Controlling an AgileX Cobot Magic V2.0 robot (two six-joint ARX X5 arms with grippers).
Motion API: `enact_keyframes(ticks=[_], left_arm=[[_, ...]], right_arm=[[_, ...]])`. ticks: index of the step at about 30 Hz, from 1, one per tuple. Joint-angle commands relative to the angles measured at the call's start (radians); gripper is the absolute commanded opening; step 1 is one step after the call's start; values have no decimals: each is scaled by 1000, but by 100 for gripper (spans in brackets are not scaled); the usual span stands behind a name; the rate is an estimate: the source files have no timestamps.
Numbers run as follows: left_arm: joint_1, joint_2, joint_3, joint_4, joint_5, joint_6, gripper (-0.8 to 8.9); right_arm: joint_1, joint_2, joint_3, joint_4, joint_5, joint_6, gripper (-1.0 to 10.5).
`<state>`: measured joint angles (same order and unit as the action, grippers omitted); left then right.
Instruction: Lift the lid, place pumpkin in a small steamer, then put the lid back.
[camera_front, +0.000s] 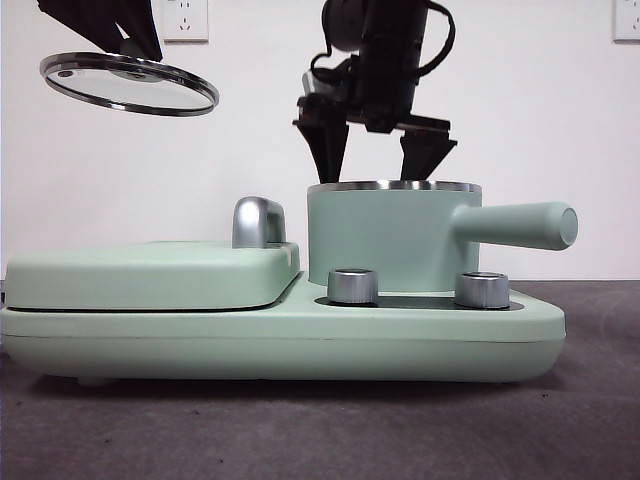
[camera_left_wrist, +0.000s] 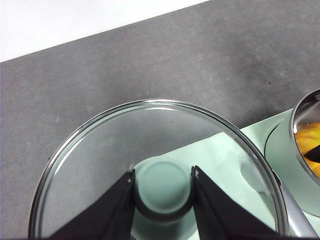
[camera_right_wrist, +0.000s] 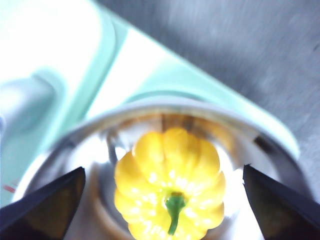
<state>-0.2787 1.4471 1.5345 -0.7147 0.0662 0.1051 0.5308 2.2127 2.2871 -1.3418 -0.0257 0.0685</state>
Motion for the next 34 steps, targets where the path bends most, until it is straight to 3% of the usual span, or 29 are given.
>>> enact_keyframes(ticks=[1,10,17,34], left_arm=[[-2,-1,30,21,1,7,76],[-2,-1,29,19,1,7,76],[-4,-1,27,16,2,3,56],[-135,19,27,32,10,-56,56]], right_arm=[[8,-24,29,-77,2,18,501],[8,-229,10,-81,-4,17,501],[10,-482,-109,-80,-37,13,500],[10,-1274,-846,-80,-36,14,496]])
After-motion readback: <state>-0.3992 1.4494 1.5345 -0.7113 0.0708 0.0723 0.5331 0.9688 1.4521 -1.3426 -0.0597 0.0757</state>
